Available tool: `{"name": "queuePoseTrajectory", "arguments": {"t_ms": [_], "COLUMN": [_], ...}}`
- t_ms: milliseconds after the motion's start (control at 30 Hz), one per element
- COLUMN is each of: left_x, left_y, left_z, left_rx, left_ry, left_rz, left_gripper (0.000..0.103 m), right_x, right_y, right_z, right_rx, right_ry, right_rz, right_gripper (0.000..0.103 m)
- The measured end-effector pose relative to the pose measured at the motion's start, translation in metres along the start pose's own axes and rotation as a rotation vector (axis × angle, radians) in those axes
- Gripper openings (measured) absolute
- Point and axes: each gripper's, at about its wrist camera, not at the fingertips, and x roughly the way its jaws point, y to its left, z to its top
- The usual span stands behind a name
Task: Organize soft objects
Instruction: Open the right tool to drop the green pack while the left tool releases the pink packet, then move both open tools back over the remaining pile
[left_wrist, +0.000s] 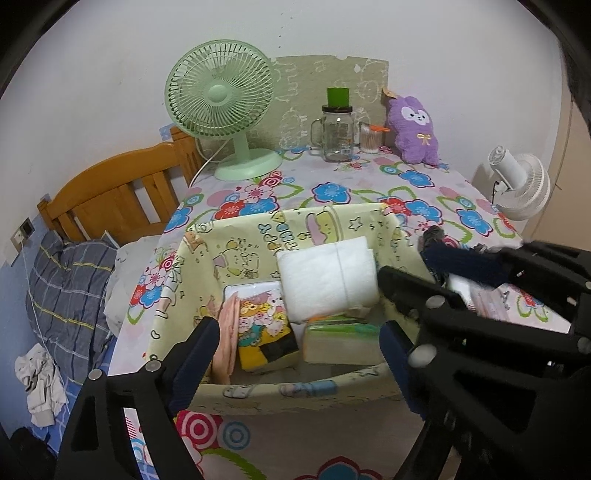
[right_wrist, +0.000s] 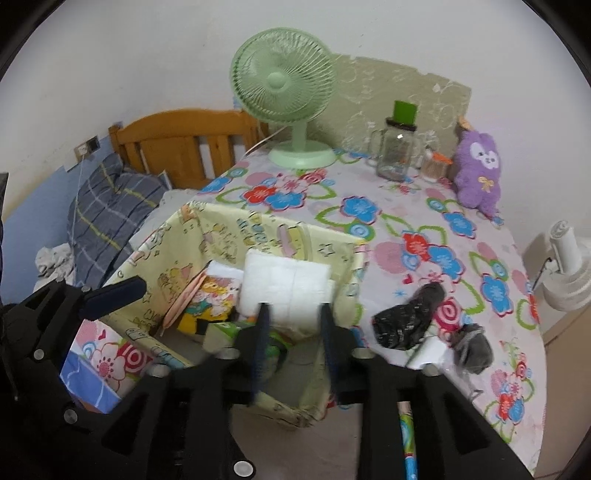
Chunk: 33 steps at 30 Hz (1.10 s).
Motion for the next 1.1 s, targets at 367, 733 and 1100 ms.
{"name": "queuePoseTrajectory", "arguments": {"t_ms": [367,733,1100], "left_x": [-0.019,-0.037,-0.045], "left_y": [-0.026,-0.057,-0.090], "left_z": [0.005,0.014,0.022], "left_rx": [0.012,0.026,0.042], "left_ry": [-0.051,-0.100,-0.129], "left_rz": [-0.025,-0.041,-0.065], "left_gripper": [0.096,0.097,0.103], "right_x": [-0.035,-0.065,-0.085], "right_y": [-0.028,-0.062,-0.093], "right_z": [-0.008,-0.017,-0.025], "right_rx": [0.043,0.104,0.137], "right_ry": [-0.090,-0.153,-0.190], "right_rz": [-0.062,-0.103,-0.136], "right_gripper": [0.085,0.100,0.103]}}
